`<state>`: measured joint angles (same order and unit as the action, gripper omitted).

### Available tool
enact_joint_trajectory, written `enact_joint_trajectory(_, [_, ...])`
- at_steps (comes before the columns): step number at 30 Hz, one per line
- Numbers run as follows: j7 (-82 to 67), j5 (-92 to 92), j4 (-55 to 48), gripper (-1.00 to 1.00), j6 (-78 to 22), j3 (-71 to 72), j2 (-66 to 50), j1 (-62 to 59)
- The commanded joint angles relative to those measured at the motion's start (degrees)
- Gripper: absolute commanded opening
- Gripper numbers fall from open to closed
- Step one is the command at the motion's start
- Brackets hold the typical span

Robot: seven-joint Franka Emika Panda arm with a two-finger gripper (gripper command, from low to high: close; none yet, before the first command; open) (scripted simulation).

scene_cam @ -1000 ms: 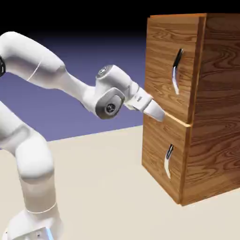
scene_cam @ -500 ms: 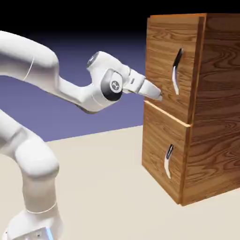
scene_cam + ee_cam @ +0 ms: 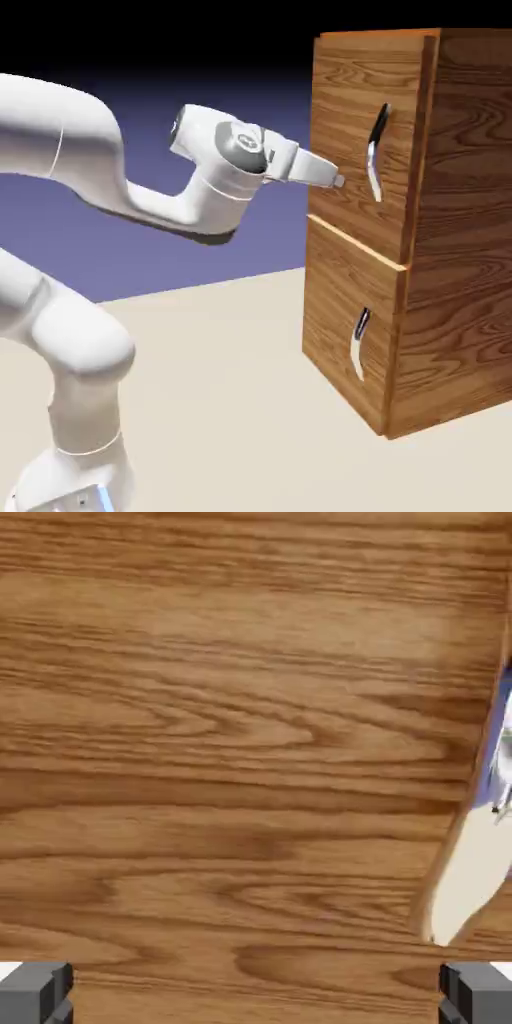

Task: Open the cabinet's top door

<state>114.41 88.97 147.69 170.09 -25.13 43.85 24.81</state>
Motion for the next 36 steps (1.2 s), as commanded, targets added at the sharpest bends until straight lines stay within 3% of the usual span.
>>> enact_joint_trajectory(1, [2.0, 2.5, -0.4, 0.00, -0.1, -0.7, 0.3, 0.7])
enact_joint_trajectory(23, [46.3, 57.2, -8.6, 0.00, -2.5, -16.2, 7.2, 15.5])
enact_joint_trajectory(29, [48.9, 60.6, -15.6, 0.00, -4.8, -22.9, 1.3, 25.3])
enact_joint_trajectory(30, [48.9, 60.6, -15.6, -1.00, -4.8, -22.9, 1.3, 25.3])
enact_joint_trajectory(36, [51.6, 57.2, -11.5, -1.00, -6.7, -13.9, 0.0, 14.9])
